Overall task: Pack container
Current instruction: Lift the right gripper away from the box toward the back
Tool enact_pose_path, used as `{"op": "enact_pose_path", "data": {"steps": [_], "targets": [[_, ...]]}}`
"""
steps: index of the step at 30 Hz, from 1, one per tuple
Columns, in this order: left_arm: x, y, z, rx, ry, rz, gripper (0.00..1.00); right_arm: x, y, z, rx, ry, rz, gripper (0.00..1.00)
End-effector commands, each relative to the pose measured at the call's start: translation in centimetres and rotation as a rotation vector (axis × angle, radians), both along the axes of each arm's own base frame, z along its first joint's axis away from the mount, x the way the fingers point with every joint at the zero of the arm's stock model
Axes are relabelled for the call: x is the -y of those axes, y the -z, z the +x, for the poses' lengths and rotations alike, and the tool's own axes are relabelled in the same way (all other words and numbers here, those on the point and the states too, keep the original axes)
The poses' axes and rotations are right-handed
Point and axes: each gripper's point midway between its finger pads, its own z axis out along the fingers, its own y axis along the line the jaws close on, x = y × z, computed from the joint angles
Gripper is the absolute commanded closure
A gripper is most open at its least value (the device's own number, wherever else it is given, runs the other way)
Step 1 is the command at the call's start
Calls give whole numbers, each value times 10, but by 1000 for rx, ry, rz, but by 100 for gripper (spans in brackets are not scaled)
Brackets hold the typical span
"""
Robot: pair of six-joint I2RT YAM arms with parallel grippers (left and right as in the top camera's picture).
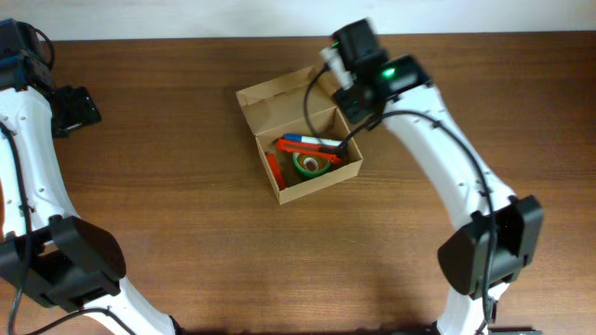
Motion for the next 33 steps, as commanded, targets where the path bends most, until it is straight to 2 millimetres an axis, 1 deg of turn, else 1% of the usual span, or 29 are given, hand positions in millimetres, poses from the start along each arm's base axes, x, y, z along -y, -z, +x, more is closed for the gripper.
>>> {"op": "enact_pose_path", "data": {"steps": [1,2,4,7,9,11,13,14,15,16,17,18,19,20,22,24,27,29,31,32,33], "targets": [[0,-10,-3,14,10,19,0,16,-9,4,-15,189,191,33],[-3,-11,-1,24,6,33,0,22,-9,3,-29,215,221,33],[-16,-20,6,55,-18,105,0,32,-6,-2,-82,237,289,33],[-16,-21,10,76,-17,107,0,52,-1,-10,-146,283,337,33],[-15,-21,14,89,-11,96,0,68,2,-16,-180,334,355,33],[-11,-20,16,99,0,72,0,78,4,-19,-206,358,386,37],[0,-18,23,131,31,9,0,87,4,-21,-225,397,439,39],[6,-17,27,149,49,-25,4,91,4,-21,-228,415,457,40],[14,-16,31,168,68,-66,24,95,4,-21,-229,425,466,43],[20,-16,35,186,86,-100,53,100,4,-22,-228,436,466,46],[27,-16,39,207,104,-136,79,104,4,-22,-228,445,467,50],[34,-17,44,227,125,-175,96,108,4,-22,-226,453,468,53],[43,-18,48,251,149,-223,98,111,4,-21,-224,460,469,58],[50,-19,51,270,164,-261,98,112,4,-21,-223,463,470,66],[66,-21,57,300,193,-334,98,114,4,-21,-220,466,470,79],[81,-22,60,306,227,-370,98,114,3,-18,-211,463,472,96],[105,-23,66,298,278,-379,98,114,2,-15,-197,460,475,96],[118,-26,69,309,309,-392,98,113,1,-13,-188,476,486,96],[136,-30,72,331,354,-461,91,114,0,-10,-174,477,491,96],[141,-33,75,346,370,-479,92,114,0,-8,-170,476,493,96],[142,-34,77,357,377,-478,98,113,1,-7,-170,475,493,96]]}}
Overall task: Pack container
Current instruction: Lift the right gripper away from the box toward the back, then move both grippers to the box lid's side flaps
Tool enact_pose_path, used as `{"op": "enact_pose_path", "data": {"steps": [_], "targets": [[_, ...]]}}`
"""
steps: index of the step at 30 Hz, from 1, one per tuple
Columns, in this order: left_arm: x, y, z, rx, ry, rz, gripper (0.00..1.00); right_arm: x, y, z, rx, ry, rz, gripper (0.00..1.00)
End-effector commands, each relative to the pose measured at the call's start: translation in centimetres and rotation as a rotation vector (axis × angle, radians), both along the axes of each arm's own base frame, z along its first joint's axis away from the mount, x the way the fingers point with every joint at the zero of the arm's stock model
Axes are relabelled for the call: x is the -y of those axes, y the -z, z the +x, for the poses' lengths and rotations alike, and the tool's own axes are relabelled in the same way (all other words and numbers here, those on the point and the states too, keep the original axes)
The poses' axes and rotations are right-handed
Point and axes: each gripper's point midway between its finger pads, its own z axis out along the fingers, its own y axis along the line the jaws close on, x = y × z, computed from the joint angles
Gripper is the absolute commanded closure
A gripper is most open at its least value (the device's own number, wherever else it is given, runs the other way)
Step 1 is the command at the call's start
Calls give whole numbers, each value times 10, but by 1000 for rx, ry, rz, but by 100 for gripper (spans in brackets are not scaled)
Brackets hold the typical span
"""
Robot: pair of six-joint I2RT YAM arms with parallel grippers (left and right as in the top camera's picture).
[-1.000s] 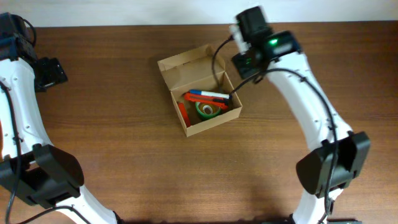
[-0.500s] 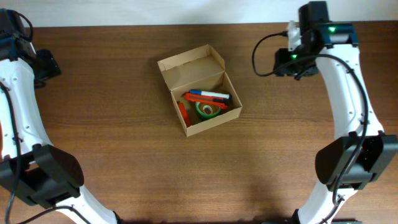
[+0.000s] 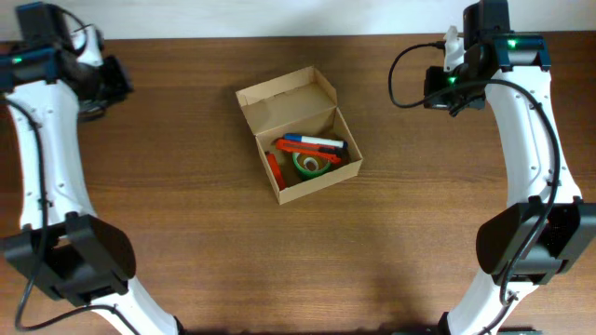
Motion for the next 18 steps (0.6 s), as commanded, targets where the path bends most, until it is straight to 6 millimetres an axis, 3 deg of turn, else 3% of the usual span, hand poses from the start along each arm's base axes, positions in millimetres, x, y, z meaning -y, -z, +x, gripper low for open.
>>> {"op": "enact_pose_path", "data": {"steps": [1,6,13,18], "targets": [[15,-21,4,76,47,-68,98,-3,-3,7,16,9,22,96],[19,-5,1,15,18,-103,99,-13,17,11,-28,-10,76,96],[35,58,2,-165,44,-144,98,-31,74,9,-177,-54,94,96],[46,87,9,-220,65,-126,99,-54,98,-7,-279,-117,81,96]]}}
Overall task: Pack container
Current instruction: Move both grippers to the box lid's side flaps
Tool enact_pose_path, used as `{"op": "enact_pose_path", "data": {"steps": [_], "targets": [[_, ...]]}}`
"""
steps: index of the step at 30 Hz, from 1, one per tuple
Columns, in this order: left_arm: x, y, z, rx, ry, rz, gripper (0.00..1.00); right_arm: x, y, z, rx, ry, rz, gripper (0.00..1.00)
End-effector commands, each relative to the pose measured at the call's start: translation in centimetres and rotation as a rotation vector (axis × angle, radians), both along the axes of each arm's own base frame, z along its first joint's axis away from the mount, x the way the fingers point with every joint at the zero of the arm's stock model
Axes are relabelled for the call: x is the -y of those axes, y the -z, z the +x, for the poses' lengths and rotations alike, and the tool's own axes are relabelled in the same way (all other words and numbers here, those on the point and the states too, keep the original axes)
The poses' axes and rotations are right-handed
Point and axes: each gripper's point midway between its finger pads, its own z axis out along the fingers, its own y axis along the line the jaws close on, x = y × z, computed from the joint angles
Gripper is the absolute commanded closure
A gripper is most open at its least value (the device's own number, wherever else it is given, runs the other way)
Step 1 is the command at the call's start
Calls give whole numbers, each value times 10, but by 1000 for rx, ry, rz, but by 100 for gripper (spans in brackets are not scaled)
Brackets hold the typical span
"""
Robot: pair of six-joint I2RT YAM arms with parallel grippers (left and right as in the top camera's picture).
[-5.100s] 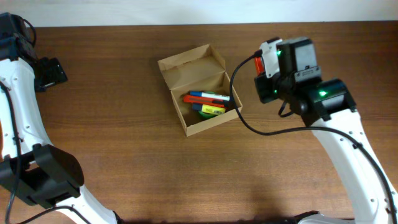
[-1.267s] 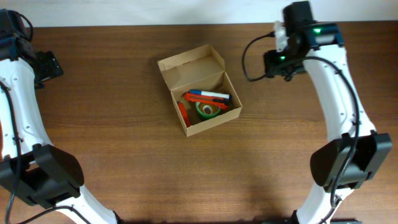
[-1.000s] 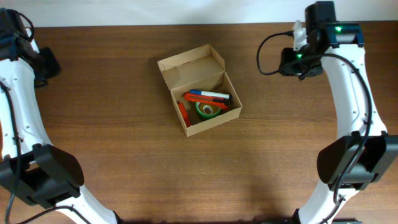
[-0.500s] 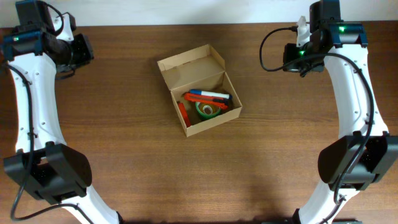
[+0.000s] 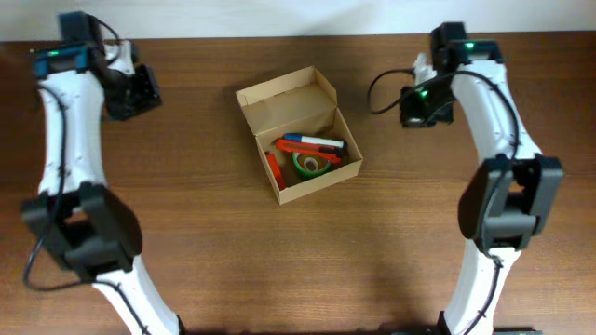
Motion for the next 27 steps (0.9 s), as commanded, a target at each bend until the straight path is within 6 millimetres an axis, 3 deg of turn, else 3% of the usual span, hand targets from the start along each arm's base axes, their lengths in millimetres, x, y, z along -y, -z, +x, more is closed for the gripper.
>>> {"op": "enact_pose_path", "data": {"steps": [1,12,27], "targets": [[10,17,3,-32,15,10,98,-28,1,-4,-9,-87,16,96],[17,19,10,-15,34,39,98,-101,10,-30,-28,-293,-86,96],[18,18,10,-11,38,40,99,-134,16,-59,-84,-402,-71,96]]}}
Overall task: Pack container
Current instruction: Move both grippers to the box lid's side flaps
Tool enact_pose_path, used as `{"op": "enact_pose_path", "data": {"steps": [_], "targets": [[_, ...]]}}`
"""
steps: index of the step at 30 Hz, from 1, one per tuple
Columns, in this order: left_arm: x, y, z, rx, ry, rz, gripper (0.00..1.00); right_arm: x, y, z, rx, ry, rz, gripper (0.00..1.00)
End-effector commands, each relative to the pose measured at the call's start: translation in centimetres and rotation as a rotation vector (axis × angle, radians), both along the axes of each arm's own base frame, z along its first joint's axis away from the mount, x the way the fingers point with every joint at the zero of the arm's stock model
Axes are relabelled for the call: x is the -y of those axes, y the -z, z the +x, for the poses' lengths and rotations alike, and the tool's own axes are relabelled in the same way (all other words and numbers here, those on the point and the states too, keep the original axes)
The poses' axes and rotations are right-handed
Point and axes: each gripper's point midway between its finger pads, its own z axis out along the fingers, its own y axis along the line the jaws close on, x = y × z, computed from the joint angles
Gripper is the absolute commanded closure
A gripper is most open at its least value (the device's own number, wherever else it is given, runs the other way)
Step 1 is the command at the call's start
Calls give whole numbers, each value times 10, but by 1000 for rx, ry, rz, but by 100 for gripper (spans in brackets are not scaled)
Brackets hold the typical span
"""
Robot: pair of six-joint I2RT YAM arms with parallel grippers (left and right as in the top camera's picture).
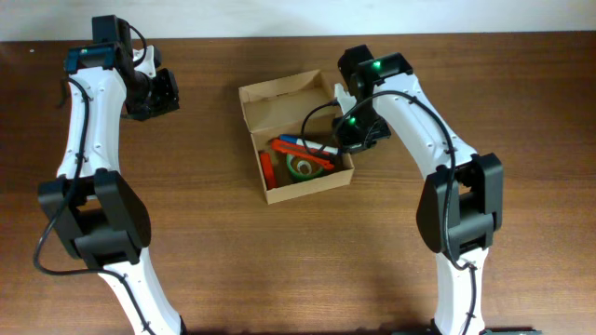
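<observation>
An open cardboard box (321, 179) sits mid-table, its lid flap (284, 96) standing up at the back. Inside lie a green tape roll (303, 166), a blue marker (292, 141) and red items (268, 168). My right gripper (348, 131) is down against the box's right rim, beside the marker's end; the overhead view does not show how its fingers stand. My left gripper (158, 93) hovers to the left of the box, well apart from it, and its fingers are also too dark to read.
The brown wooden table (186, 242) runs all around the box. A pale wall strip (279, 14) borders the far edge. Both white arms reach in from the near side, and the right arm's cable loops over the box's right corner.
My right gripper has moved left and nearer, from open table to the box's right rim. The box now sits slightly farther left. My left gripper has shifted a little right, toward the box.
My right gripper was first over the box's back right corner, with the left one at the far left edge. Then both were out near the table's far corners. Both then stood closer in, and now the right one is at the box's rim again.
</observation>
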Motion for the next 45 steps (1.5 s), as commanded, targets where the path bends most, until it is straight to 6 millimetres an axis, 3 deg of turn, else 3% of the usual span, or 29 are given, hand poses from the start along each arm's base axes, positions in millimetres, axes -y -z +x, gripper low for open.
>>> {"op": "enact_pose_path", "data": {"steps": [1,7,10,19,27,32,37,45], "targets": [[-1,-4,1,9,-5,7,99,-18,3,-11,-19,-59,20,96],[-1,-4,1,10,-5,7,98,-31,3,-14,-9,-104,22,96],[-1,-4,1,10,-5,7,98,-26,3,-8,12,-90,13,96],[12,-1,9,28,14,5,98,18,-1,45,114,103,110,96],[51,36,11,-52,57,-164,98,36,-9,71,170,176,234,97],[73,60,6,-131,67,-325,98,19,-23,81,177,175,434,96],[89,71,4,-166,83,-440,98,9,-34,95,140,252,669,96],[101,80,6,-178,99,-536,99,1,-23,100,-3,308,949,96]]}}
